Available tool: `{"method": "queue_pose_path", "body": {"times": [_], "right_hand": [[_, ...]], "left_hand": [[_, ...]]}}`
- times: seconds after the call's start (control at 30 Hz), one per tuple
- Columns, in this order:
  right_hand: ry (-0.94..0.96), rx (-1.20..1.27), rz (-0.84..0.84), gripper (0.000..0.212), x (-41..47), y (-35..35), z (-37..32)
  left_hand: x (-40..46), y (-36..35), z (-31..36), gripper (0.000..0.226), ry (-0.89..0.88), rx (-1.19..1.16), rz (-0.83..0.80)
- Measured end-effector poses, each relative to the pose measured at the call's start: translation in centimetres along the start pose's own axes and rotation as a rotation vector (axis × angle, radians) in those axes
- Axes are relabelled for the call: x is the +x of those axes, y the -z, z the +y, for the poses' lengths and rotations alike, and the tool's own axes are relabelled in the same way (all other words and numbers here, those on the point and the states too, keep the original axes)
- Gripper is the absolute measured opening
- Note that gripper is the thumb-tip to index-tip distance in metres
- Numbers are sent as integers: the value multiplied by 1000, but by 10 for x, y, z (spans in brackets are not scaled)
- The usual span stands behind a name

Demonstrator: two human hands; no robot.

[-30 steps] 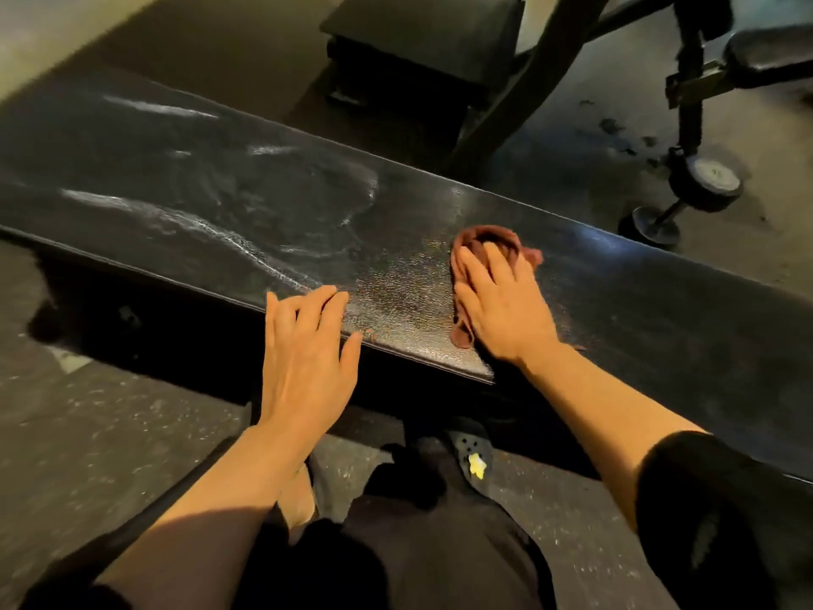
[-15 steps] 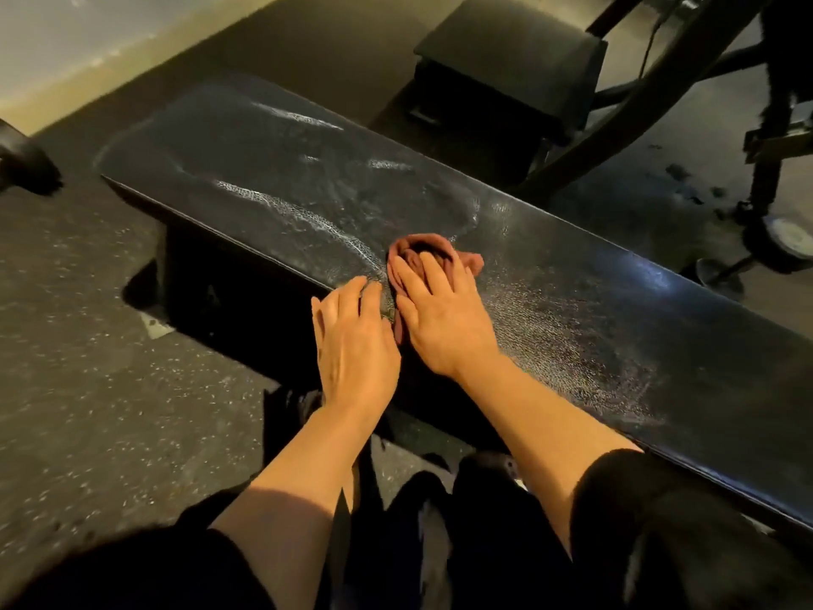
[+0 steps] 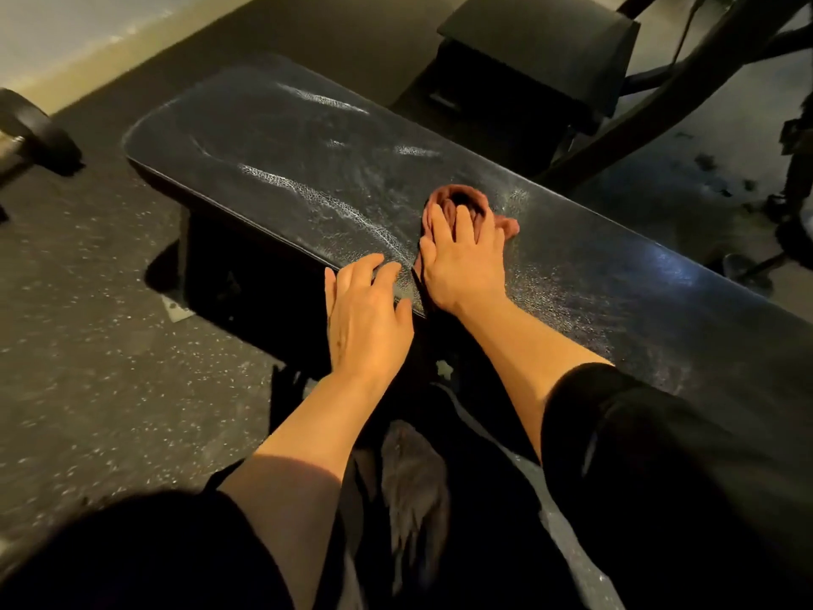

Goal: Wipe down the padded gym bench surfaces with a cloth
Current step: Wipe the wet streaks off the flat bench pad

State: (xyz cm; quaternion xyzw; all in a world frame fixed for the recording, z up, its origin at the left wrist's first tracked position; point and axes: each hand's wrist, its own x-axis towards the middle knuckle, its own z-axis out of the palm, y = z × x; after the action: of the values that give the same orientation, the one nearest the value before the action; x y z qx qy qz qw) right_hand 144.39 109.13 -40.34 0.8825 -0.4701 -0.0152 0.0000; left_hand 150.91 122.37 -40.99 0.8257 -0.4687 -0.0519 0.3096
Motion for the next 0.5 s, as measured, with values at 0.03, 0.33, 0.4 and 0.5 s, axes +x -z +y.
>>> {"method": "queue_pose_path", "body": {"times": [0.03,0.33,0.4,0.5], "right_hand": [[67,3,25,56,-12,-3,1],[78,-139,-35,65,-57,-13,71],[-33,-71,32,60,-55,-4,46],[12,-11,42,57,-42,4,-4]], "left_hand": [[-1,1,1,44,6,4,2],[2,3,15,43,-64,49,-85],[3,2,3,42,-73,41,-45],[8,10,-20,41,-12,57,24]]}}
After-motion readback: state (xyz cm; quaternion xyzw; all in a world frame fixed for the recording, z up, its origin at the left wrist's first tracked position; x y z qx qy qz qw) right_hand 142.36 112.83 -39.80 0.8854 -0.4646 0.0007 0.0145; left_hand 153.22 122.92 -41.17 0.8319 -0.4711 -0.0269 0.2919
